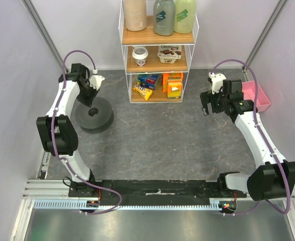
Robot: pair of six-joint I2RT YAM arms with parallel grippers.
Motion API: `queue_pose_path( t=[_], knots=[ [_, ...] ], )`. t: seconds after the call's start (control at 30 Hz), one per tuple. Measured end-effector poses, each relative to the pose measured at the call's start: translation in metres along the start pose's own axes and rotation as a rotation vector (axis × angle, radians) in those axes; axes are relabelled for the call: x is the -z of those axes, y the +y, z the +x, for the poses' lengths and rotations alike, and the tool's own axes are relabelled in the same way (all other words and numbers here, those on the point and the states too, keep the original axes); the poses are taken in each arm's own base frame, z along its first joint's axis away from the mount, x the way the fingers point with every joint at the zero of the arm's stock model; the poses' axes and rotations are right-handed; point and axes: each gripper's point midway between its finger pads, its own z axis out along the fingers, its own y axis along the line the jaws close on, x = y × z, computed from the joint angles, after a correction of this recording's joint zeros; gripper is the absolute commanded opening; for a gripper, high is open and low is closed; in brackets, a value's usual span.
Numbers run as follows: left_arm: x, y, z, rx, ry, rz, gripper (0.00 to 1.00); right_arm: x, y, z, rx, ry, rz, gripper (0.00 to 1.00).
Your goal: Wrap the cables
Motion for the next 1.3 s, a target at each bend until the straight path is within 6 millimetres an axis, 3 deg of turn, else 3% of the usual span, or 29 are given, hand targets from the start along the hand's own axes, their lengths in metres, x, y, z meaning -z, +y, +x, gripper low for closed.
queue_pose_path(
  t=[0.33,0.57,0.67,0.97,1.3],
  knots=[
    [-0.050,-0.004,0.030,-0.058,0.103,0.030,0.02,0.000,-0.001,0.000,0.009,0.002,0.001,0.98],
    [-0.064,-0.009,0.038,-0.085,0.118,0.048,0.02,0.000,-0.001,0.002,0.012,0.007,0.004,0.98],
    [-0.069,-0.020,0.045,-0.103,0.127,0.063,0.02,0.000,-0.001,0.002,0.014,0.009,0.004,0.98],
    [-0.060,-0.079,0.057,-0.215,0.129,0.133,0.02,-0.001,-0.001,0.003,0.015,0.019,0.002,0.98],
    [-0.042,-0.189,0.041,-0.447,0.075,0.256,0.02,-0.004,-0.002,0.004,0.019,0.039,-0.001,0.98]
  ],
)
